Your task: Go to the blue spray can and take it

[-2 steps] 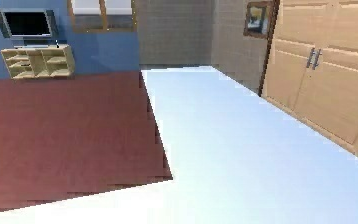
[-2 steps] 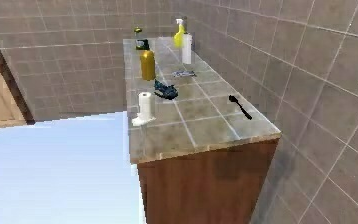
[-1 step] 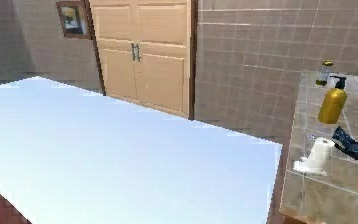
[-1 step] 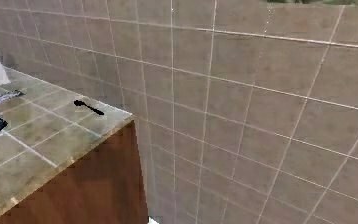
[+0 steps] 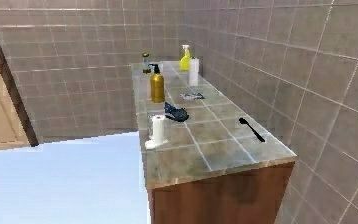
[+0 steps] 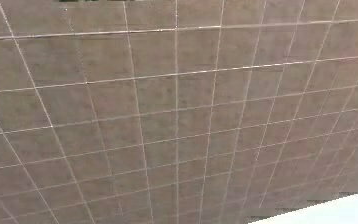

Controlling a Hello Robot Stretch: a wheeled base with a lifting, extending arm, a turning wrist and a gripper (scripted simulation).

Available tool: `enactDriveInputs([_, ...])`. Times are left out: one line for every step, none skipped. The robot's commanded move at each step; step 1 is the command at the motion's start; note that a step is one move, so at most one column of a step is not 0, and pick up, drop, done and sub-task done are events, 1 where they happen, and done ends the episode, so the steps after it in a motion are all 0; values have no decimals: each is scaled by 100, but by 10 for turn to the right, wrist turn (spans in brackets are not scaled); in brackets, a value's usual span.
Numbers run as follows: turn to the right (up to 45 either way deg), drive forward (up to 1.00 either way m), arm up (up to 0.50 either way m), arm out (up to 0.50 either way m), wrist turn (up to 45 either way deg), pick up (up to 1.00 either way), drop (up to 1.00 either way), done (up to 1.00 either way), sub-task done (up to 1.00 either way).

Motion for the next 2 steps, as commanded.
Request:
enactDriveInputs([300, 0, 0, 0, 0, 0, 0, 0, 0])
enactDriveInputs([0, 40, 0, 0, 0, 0, 0, 0, 0])
